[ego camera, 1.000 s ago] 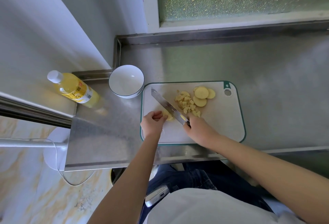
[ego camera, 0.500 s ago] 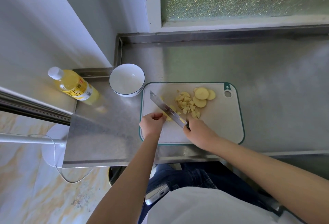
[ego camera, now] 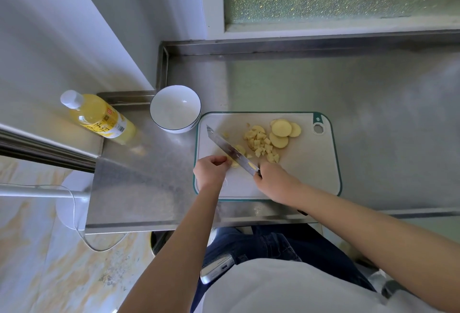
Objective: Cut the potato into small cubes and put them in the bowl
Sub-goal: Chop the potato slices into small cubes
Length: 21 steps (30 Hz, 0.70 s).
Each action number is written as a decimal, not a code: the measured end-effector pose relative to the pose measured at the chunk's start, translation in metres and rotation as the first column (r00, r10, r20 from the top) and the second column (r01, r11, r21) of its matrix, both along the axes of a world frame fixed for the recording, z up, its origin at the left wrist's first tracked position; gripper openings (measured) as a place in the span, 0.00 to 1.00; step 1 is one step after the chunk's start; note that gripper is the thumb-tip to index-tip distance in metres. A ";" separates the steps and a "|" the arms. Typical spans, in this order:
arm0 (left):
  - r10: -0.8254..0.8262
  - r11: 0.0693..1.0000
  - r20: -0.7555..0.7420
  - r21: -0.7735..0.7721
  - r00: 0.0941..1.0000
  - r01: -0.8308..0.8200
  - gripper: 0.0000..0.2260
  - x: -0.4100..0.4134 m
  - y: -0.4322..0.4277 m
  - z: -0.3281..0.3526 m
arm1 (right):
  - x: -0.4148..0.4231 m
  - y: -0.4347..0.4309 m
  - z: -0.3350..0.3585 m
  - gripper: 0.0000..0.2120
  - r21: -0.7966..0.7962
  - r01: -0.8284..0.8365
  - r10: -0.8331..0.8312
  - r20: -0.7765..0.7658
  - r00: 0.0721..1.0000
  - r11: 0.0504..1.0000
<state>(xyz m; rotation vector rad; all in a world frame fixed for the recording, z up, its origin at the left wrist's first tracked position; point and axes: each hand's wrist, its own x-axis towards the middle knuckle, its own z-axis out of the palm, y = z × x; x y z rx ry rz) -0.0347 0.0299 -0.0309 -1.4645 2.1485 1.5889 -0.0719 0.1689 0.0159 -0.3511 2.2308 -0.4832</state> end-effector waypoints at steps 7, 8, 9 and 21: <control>-0.007 1.000 -0.003 -0.008 1.000 0.007 0.07 0.000 -0.001 -0.002 | 0.007 -0.002 -0.008 0.17 0.018 0.003 -0.003 -0.005 1.000 1.000; -0.009 1.000 -0.004 -0.009 1.000 0.009 0.07 0.001 -0.001 -0.002 | 0.007 -0.002 -0.008 0.16 0.016 0.002 -0.002 -0.010 1.000 1.000; -0.012 1.000 -0.006 -0.012 1.000 0.011 0.06 0.001 -0.001 -0.003 | 0.007 -0.001 -0.009 0.16 0.009 0.003 -0.003 -0.015 1.000 1.000; -0.097 0.990 0.032 -0.100 0.995 0.100 0.11 -0.006 0.015 -0.004 | -0.012 0.019 -0.010 0.09 -0.143 0.038 -0.039 -0.007 0.999 0.989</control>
